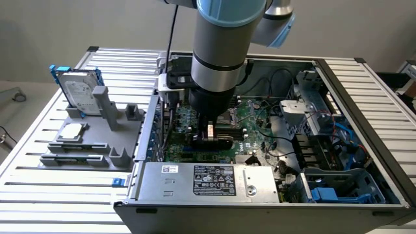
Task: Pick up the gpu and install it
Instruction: 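Insert the gpu into the slot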
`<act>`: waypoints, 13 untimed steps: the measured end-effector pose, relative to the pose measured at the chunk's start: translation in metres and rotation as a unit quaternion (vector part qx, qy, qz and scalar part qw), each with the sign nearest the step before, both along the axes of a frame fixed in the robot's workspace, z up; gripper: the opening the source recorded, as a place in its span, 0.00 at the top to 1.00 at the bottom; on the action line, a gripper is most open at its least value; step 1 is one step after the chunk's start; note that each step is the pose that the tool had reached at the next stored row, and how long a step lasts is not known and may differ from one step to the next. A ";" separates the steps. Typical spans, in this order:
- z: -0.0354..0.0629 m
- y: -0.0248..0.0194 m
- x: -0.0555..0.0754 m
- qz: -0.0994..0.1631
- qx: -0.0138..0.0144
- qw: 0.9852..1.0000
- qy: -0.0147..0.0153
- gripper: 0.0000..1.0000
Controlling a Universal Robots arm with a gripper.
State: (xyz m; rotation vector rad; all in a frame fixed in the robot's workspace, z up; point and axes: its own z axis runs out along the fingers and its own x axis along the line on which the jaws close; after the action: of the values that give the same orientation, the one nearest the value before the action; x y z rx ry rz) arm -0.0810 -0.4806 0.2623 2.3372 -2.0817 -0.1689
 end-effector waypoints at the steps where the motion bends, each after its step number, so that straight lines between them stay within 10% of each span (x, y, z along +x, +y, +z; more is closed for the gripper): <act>1: 0.0000 0.0000 0.000 0.001 0.000 1.000 0.000 0.74; 13: -0.0037 0.0000 0.000 0.002 0.001 1.000 -0.003 0.74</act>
State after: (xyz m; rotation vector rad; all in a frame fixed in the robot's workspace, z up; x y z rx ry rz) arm -0.0810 -0.4806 0.2586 2.3454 -2.0802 -0.1636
